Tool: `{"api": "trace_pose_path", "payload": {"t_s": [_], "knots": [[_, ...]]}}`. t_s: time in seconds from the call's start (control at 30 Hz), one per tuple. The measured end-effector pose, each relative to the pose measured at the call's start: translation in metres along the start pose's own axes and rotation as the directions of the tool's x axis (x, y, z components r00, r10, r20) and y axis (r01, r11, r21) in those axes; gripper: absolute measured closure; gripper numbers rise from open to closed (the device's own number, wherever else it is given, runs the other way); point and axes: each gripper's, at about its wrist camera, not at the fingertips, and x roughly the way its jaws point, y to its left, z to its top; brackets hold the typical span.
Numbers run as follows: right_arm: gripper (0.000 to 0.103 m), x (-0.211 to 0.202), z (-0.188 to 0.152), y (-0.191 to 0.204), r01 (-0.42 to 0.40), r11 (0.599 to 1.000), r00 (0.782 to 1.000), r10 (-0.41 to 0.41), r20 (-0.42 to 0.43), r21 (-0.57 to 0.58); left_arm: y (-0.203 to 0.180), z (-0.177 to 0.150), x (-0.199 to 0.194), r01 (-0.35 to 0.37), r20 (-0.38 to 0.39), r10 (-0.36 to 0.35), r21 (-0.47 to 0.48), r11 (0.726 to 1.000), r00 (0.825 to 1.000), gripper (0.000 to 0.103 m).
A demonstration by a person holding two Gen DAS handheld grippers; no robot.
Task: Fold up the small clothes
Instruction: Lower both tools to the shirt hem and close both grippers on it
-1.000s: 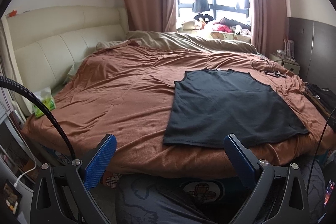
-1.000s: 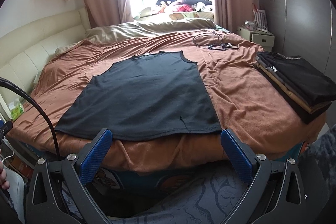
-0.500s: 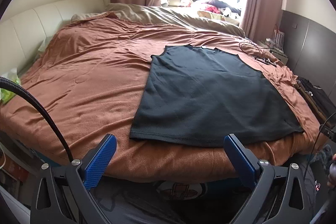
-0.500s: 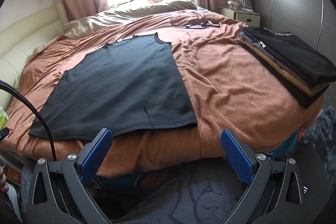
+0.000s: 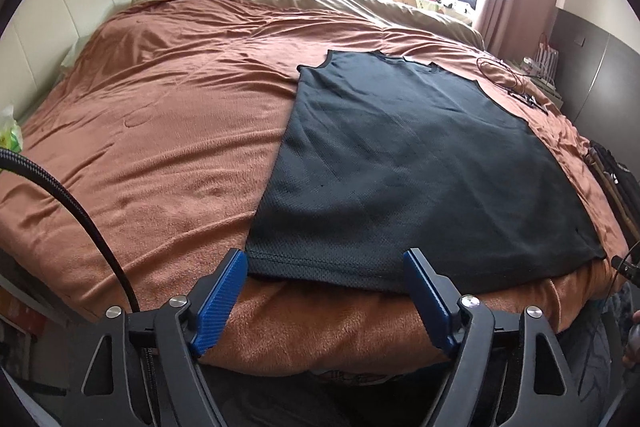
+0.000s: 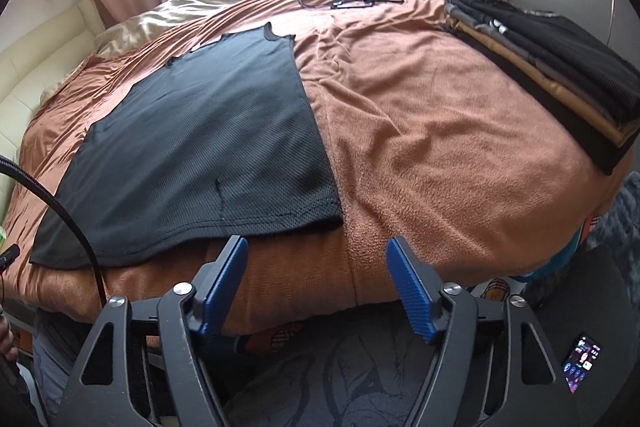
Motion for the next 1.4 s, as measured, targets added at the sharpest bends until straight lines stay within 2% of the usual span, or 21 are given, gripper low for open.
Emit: {"api": "trace_pose_path", "payload": {"t_s": [0.07, 0.2, 0.47, 0.57, 0.67, 0.87, 1.03, 1.1, 1.23, 1.3, 1.33, 1.4], "knots": [[0.045, 0.007, 0.001, -0.003, -0.014, 1.0, 1.0, 0.014, -0.012, 0.006, 0.003, 0.001, 0.009, 0.002, -0.023, -0.002, -0.002, 1.0, 1.0, 0.036], [0.055, 0.015, 0.006, -0.008, -0.03, 0.999, 0.999, 0.03, -0.014, 0.016, 0.01, 0.004, 0.025, 0.003, -0.053, -0.004, -0.023, 1.0, 0.999, 0.044], [0.057, 0.033, 0.021, -0.015, -0.057, 0.996, 0.998, 0.057, -0.001, 0.064, 0.023, 0.008, 0.046, 0.007, -0.087, -0.012, -0.063, 0.998, 0.996, 0.057], [0.058, 0.039, 0.024, -0.017, -0.061, 0.995, 0.998, 0.061, -0.007, 0.079, 0.025, 0.01, 0.052, 0.005, -0.089, -0.011, -0.066, 0.998, 0.996, 0.059], [0.067, 0.049, 0.025, -0.019, -0.063, 0.993, 0.997, 0.067, -0.032, 0.098, 0.025, 0.01, 0.056, -0.015, -0.09, 0.01, -0.055, 0.998, 0.996, 0.062], [0.068, 0.055, 0.029, -0.021, -0.065, 0.992, 0.997, 0.07, -0.043, 0.111, 0.042, 0.01, 0.053, -0.054, -0.09, 0.045, -0.091, 0.994, 0.995, 0.062], [0.068, 0.06, 0.027, -0.02, -0.065, 0.99, 0.997, 0.071, -0.04, 0.128, 0.046, 0.003, 0.049, -0.049, -0.103, 0.039, -0.097, 0.994, 0.994, 0.063], [0.072, 0.061, 0.025, -0.021, -0.073, 0.987, 0.996, 0.079, -0.038, 0.141, 0.047, 0.0, 0.048, -0.045, -0.104, 0.033, -0.106, 0.993, 0.994, 0.064], [0.08, 0.059, 0.022, -0.029, -0.09, 0.98, 0.995, 0.097, -0.031, 0.18, 0.051, -0.006, 0.047, -0.025, -0.102, 0.01, -0.143, 0.989, 0.995, 0.074], [0.092, 0.058, 0.021, -0.031, -0.084, 0.978, 0.995, 0.091, -0.031, 0.19, 0.056, -0.006, 0.046, -0.022, -0.103, 0.004, -0.172, 0.985, 0.995, 0.081], [0.095, 0.057, 0.021, -0.032, -0.078, 0.978, 0.996, 0.085, -0.028, 0.195, 0.058, -0.005, 0.045, -0.022, -0.104, 0.002, -0.188, 0.982, 0.995, 0.089], [0.099, 0.053, 0.022, -0.033, -0.088, 0.975, 0.995, 0.094, -0.018, 0.205, 0.059, -0.003, 0.042, -0.01, -0.102, -0.011, -0.205, 0.979, 0.995, 0.095]]}}
